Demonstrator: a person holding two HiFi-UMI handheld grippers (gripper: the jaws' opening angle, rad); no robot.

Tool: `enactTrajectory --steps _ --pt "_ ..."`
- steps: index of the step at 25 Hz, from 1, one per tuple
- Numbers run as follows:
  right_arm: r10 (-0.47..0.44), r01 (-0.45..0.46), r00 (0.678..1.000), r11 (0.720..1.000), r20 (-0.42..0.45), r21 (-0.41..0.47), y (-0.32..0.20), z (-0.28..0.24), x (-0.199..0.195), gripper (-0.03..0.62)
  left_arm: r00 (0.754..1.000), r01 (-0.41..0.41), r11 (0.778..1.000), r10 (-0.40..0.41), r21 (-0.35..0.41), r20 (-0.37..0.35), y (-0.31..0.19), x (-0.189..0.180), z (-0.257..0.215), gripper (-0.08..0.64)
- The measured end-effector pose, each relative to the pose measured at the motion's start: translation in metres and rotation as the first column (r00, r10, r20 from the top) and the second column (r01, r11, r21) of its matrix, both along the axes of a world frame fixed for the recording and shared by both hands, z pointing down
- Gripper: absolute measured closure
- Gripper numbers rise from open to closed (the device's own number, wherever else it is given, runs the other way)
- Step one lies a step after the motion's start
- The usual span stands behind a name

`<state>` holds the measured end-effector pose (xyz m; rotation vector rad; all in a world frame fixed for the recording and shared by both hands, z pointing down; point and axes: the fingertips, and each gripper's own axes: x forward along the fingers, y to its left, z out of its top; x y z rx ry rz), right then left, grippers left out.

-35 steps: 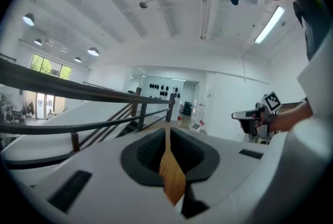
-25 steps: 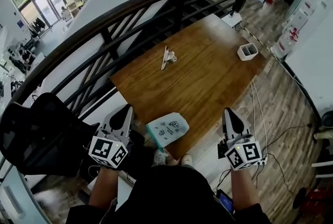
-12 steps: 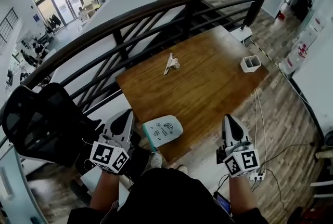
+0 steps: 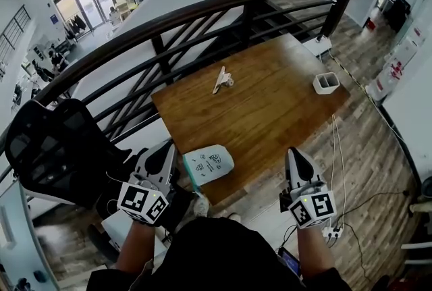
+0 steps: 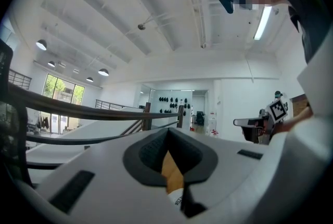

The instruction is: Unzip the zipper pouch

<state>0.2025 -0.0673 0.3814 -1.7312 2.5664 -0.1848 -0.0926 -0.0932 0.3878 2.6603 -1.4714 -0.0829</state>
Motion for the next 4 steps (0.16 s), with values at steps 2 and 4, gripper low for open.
enactTrajectory --steps 2,4 --pt "-0.003 0.003 1.0 1.0 0.002 -0.002 0.0005 0.0 0.0024 0.6 1.0 -0.002 1.0 0.002 0.0 0.0 0.0016 0.0027 -0.0013 0.546" --pt "-0.004 0.004 1.0 1.0 0.002 -0.004 0.0012 0.0003 0.0045 0.6 1.0 -0.004 1.0 0.004 0.0 0.0 0.0034 0.005 -0.002 0.546"
